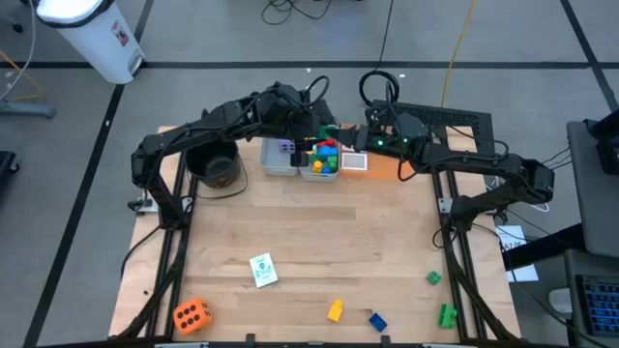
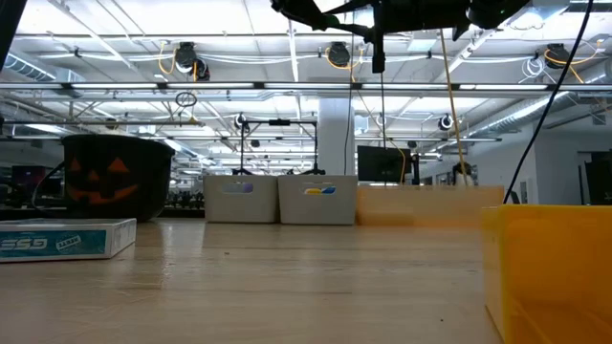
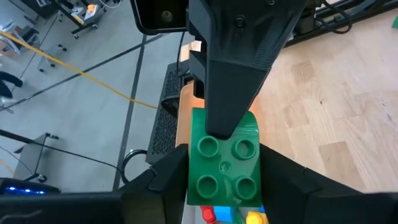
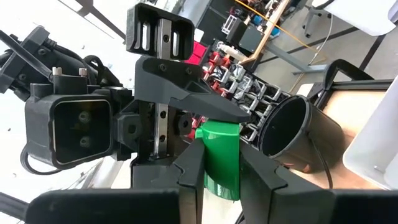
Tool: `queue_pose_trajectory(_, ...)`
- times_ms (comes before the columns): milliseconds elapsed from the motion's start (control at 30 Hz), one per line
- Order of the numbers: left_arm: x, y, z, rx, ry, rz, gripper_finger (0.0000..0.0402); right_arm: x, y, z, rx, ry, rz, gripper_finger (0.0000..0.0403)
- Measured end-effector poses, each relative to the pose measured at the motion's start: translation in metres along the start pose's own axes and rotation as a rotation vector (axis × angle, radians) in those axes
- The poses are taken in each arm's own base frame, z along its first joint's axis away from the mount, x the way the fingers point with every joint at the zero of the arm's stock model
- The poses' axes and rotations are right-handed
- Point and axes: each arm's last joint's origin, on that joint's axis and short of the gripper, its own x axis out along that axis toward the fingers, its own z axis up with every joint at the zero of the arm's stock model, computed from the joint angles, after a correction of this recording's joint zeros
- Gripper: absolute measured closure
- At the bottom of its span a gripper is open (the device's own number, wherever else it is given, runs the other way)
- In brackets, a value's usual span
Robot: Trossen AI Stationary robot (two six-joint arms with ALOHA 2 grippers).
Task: Pick & Place Toys
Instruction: Put the green gamepiece into the right gray bin
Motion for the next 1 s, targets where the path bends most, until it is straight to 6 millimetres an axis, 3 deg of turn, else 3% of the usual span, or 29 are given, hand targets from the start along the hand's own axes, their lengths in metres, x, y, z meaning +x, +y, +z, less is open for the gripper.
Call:
queue_pose_trajectory(200,0.0,0.0,0.0,0.002,0.001,-0.001,0.025,0.0,0.0,0.0,0.002,-0.001,0.0,0.0348)
queue_pose_trajectory(400,0.0,0.0,0.0,0.016,0.0,-0.002,0.024,0.0,0.0,0.0,-0.011,0.002,0.001,0.0329)
queue_pose_trajectory(1000,0.0,0.005,-0.003,0.011,0.006,0.007,0.0244,-0.003,-0.007,0.013,-0.042,0.034,0.016,0.0185)
